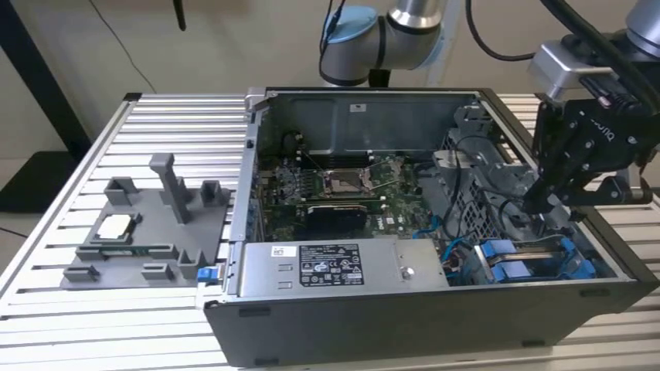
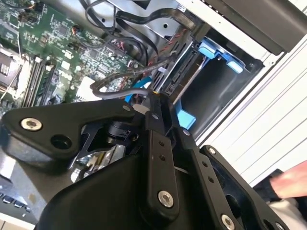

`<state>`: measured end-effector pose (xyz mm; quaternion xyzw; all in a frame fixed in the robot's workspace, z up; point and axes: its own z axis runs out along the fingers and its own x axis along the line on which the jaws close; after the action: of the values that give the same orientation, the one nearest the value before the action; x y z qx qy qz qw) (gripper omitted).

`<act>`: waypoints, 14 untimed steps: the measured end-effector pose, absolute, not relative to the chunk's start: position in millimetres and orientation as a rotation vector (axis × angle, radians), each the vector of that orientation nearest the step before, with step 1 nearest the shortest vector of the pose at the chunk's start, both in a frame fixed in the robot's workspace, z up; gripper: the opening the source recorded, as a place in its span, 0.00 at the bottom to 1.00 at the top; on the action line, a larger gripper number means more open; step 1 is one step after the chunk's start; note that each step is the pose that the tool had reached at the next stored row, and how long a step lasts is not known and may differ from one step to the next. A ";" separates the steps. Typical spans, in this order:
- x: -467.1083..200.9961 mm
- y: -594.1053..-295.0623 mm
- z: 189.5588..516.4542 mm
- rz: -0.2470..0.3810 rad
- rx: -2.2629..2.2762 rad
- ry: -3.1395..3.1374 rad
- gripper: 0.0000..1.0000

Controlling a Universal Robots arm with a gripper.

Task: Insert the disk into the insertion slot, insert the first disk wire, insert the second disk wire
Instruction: 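Insert the first disk wire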

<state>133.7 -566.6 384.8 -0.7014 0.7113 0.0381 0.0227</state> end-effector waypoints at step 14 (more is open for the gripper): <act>133.7 -572.2 376.1 0.079 -2.190 2.222 0.19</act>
<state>133.7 -572.2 376.1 -0.7017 0.7119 0.0255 0.0104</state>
